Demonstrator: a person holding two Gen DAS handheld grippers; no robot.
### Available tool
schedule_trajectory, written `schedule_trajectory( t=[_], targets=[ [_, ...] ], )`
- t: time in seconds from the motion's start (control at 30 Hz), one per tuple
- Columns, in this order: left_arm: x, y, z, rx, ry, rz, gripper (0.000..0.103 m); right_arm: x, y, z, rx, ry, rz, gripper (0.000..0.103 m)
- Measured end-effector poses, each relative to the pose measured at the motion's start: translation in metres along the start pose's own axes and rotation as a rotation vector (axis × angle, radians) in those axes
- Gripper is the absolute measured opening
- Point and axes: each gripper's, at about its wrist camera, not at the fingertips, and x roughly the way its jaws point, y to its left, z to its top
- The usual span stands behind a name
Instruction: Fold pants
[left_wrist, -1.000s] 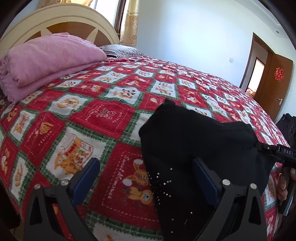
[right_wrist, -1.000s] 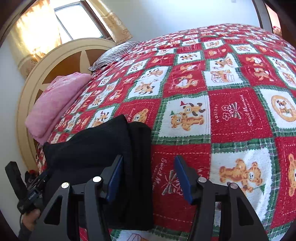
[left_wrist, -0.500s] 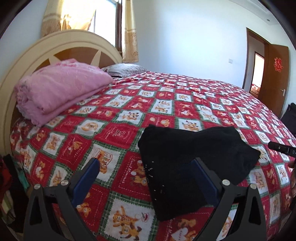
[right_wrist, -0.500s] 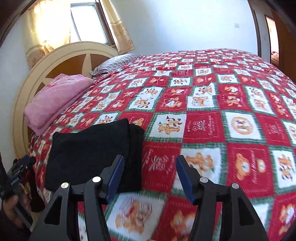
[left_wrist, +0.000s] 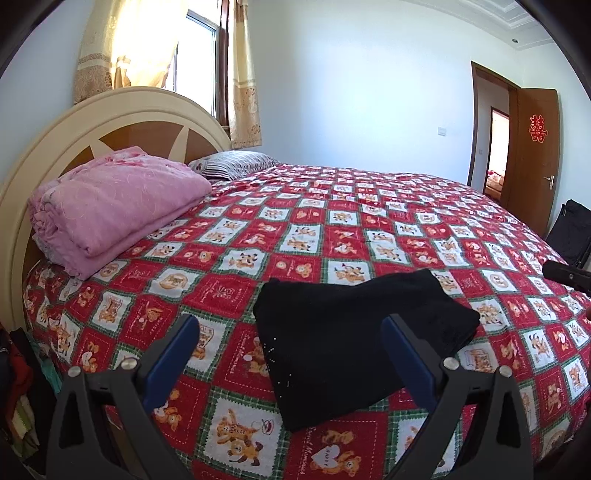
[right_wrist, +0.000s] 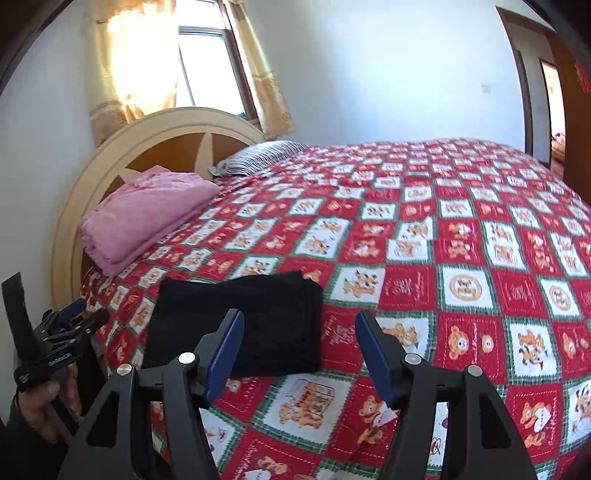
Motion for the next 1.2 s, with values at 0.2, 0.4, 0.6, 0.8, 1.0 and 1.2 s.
schedule_trajectory(
  t=[0.2, 0.4, 0.6, 0.8, 1.0, 1.2],
  targets=[
    [-0.011, -0.007, 0.006, 0.005, -0.04, -0.017, 0.101, -0.021, 0.028, 0.005, -0.089, -0.06, 0.008, 0.066],
    [-0.014, -0.012, 0.008, 0.011, -0.046, -0.023, 0.103, -0.026, 0.035, 0.006, -0.115, -0.069, -0.006, 0.07],
    [-0.015, -0.014, 0.008, 0.012, -0.045, -0.026, 0.103, -0.031, 0.035, 0.008, -0.114, -0.084, -0.006, 0.073],
    [-0.018, -0.016, 0.009, 0.007, -0.053, -0.024, 0.103, -0.036, 0.04, 0.009, -0.124, -0.093, 0.0, 0.073],
    [-0.018, -0.015, 0.009, 0.007, -0.055, -0.021, 0.103, -0.037, 0.042, 0.008, -0.127, -0.094, 0.001, 0.073],
    [-0.018, -0.016, 0.009, 0.006, -0.054, -0.028, 0.103, -0.037, 0.042, 0.008, -0.125, -0.092, 0.004, 0.073]
  ],
)
